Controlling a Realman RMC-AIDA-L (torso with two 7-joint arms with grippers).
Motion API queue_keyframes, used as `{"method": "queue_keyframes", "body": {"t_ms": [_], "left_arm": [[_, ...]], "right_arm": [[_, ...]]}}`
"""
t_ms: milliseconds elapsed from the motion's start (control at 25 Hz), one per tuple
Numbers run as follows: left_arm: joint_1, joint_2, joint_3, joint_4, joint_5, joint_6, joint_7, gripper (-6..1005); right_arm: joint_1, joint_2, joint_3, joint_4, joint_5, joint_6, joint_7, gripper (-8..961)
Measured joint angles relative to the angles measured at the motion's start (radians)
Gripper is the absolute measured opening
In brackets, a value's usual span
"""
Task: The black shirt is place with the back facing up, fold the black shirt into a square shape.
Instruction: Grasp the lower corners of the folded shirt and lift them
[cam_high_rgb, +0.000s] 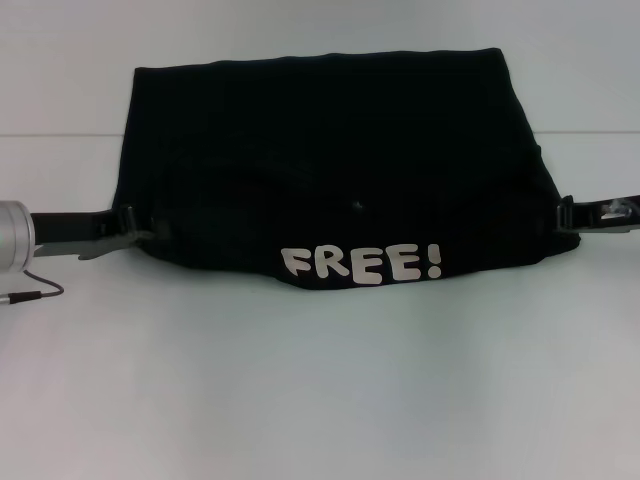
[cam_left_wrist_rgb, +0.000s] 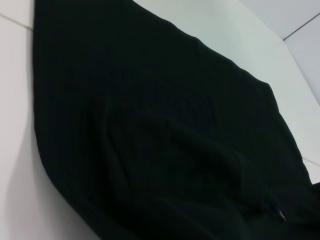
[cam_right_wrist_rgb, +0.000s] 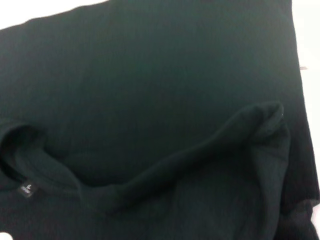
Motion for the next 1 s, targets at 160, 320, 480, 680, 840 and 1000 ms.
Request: {"method": "queue_keyframes", "body": {"t_ms": [160, 320, 480, 680, 840, 1000], "left_arm": [[-0.004, 0.012, 0.004, 0.011, 0.001, 0.053, 0.001, 102], [-0.021, 0.04, 0.004, 0.019, 0.032, 0.141, -0.005, 105], [-0.04, 0.067, -0.002, 0.038, 0.106, 0.25, -0.027, 107], [-0.055, 0.073, 0.006, 0.051, 0.198, 0.298, -0.038, 110], [-0.053, 0.071, 0.014, 0.064, 0.217, 0.314, -0.037, 113], [-0.045, 0.069, 0.016, 0.092, 0.229, 0.37, -0.025, 115]], "right_arm": [[-0.029, -0.015, 0.037, -0.062, 0.039, -0.102, -0.018, 134], [-0.064, -0.037, 0.079, -0.138, 0.061, -0.227, -0.006, 58], [-0.086, -0.072, 0.092, -0.16, 0.053, -0.344, 0.032, 62], [-0.091, -0.086, 0.09, -0.127, 0.0, -0.37, 0.055, 68], [-0.101, -0.08, 0.099, -0.124, -0.027, -0.383, 0.058, 72], [-0.111, -0.084, 0.099, -0.13, -0.028, -0.423, 0.058, 76]]}}
